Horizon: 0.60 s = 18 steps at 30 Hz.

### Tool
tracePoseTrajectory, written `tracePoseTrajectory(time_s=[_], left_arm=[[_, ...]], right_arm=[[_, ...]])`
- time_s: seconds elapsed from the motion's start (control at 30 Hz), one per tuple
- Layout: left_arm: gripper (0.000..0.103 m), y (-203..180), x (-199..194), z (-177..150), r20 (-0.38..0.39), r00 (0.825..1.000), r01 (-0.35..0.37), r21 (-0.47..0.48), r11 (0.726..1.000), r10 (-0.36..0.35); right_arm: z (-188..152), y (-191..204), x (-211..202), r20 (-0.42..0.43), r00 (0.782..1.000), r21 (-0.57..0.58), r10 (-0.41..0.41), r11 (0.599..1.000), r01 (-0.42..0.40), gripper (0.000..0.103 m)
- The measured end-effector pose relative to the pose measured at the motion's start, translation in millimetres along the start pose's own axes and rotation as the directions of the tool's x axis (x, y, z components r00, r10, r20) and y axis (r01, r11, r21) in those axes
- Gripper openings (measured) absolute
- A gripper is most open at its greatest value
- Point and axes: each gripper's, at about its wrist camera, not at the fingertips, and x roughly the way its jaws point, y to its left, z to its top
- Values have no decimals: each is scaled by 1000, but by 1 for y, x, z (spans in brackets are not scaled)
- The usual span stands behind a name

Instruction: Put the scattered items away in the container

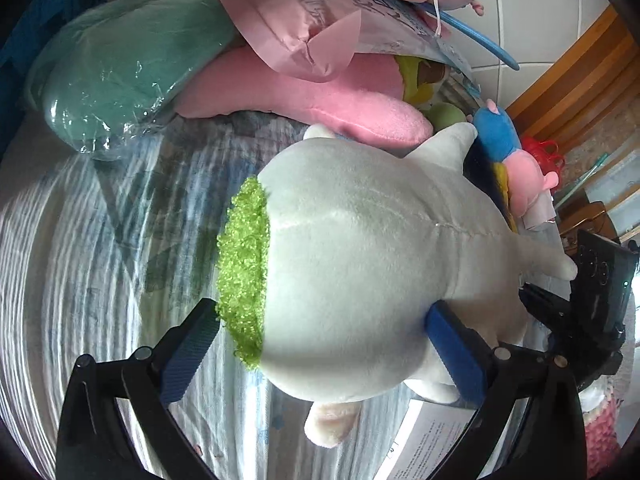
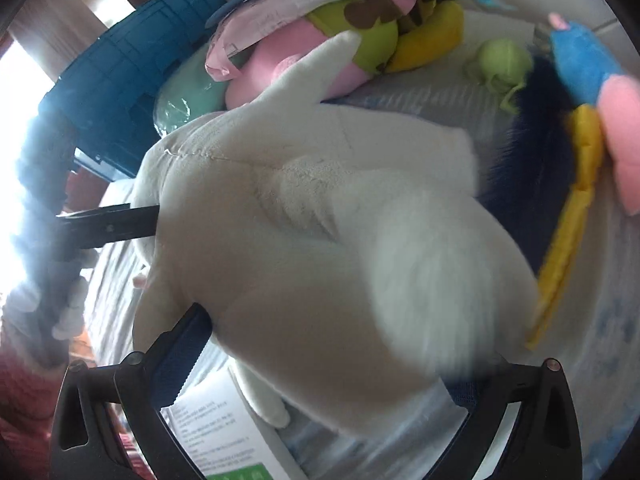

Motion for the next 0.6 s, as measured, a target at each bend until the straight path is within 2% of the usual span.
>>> tracePoseTrajectory(time_s=[0.07, 0.13, 0.2, 0.27, 0.33, 0.47, 0.6], left_arm=[[103, 3, 3, 0, 13, 1000, 20, -7, 1000, -20], [100, -1, 4, -4, 57, 998, 11, -2, 1000, -11], [86, -6, 0, -7, 105, 994, 14, 5, 1000, -14], [78, -14, -6, -10, 160, 987, -17, 33, 999, 12], [74, -26, -13, -14, 204, 978, -70, 74, 995, 53], [70, -41, -38, -22, 259, 964, -92, 107, 990, 61], [70, -67, -87, -28, 327, 943, -115, 144, 983, 62]], right_arm=[[2, -4, 8, 3, 999, 6, 39, 999, -39, 103], [1, -3, 15, 3, 999, -1, 54, 999, -54, 103], [0, 1, 20, 15, 998, -16, 53, 998, -53, 103], [-1, 9, 20, 59, 998, -45, 23, 999, -21, 102], [-4, 24, 12, 118, 992, -112, -36, 993, 49, 95], [-15, 45, -8, 200, 974, -158, -106, 978, 139, 89], [-20, 66, -43, 261, 958, -195, -118, 966, 172, 89]])
